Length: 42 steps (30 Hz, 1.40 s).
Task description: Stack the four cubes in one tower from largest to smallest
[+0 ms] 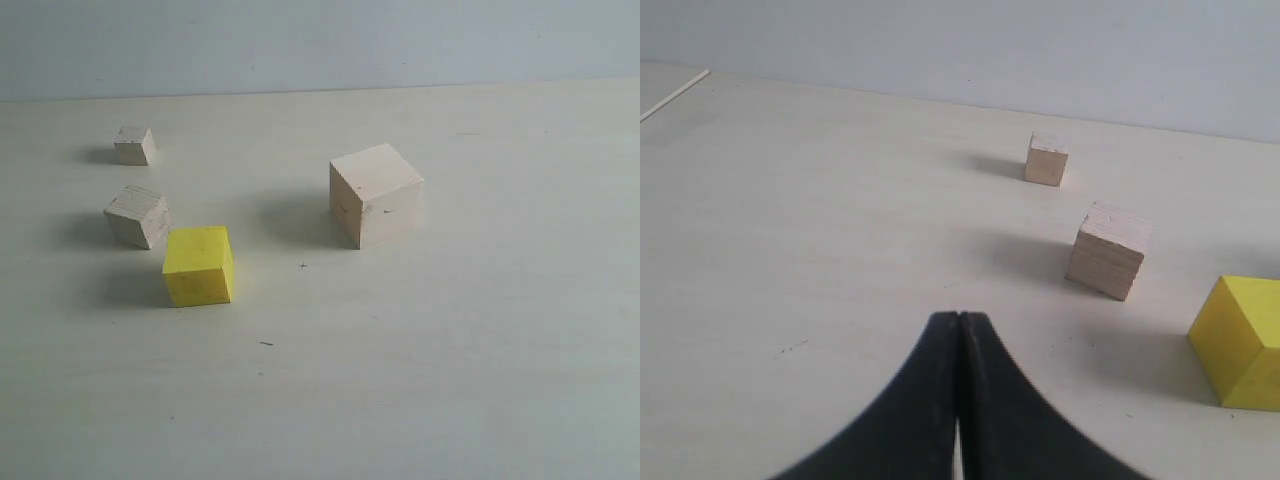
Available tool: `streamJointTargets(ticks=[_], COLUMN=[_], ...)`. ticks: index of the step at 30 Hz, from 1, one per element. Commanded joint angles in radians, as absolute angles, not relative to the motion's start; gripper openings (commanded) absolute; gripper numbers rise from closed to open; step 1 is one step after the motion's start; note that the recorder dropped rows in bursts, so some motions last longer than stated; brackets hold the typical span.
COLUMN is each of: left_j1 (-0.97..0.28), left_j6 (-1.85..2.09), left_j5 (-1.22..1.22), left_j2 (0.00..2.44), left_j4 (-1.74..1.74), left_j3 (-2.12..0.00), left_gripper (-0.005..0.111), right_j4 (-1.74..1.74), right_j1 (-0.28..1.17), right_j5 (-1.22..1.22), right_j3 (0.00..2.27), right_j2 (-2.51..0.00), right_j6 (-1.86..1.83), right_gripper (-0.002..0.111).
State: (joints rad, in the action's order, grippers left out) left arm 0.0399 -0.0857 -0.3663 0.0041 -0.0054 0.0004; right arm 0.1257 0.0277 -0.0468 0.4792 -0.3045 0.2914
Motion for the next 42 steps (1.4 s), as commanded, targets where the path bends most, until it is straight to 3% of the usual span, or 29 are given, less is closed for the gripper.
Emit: streamJointTargets(ticks=[1,4,11,35,39,42], left_j1=[0.036,0.036,0.036,0.036,0.036,0.036], left_j6=[-0.080,-0.080,-0.080,-0.080,-0.080,-0.080], left_j5=[-0.355,-0.355,-0.355,-0.355,-0.355,-0.355], left_j2=[0.000,0.000,0.000,0.000,0.000,0.000], left_j4=[-0.014,-0.014,-0.014,-0.014,-0.014,-0.014], left_j3=[0.000,0.000,0.000,0.000,0.000,0.000], left_gripper=[0.000,0.000,0.000,0.000,0.000,0.000], right_j4=[0.136,0.112,-0.295,-0.546,-0.546,-0.544], right_j1=[0.115,0.219,0.394,0.402,0.402,0.402], right_j5=[0.096,0.214,0.536,0.308,0.353,0.384], right_j3=[0.562,0.607,0.636,0.636,0.636,0.636], right_j2=[-0.452,-0.549,-0.743,-0.851,-0.878,-0.904], right_j6=[0.307,0.225,-0.218,-0.221,-0.259,-0.271], right_gripper=[0.000,0.000,0.000,0.000,0.015,0.044])
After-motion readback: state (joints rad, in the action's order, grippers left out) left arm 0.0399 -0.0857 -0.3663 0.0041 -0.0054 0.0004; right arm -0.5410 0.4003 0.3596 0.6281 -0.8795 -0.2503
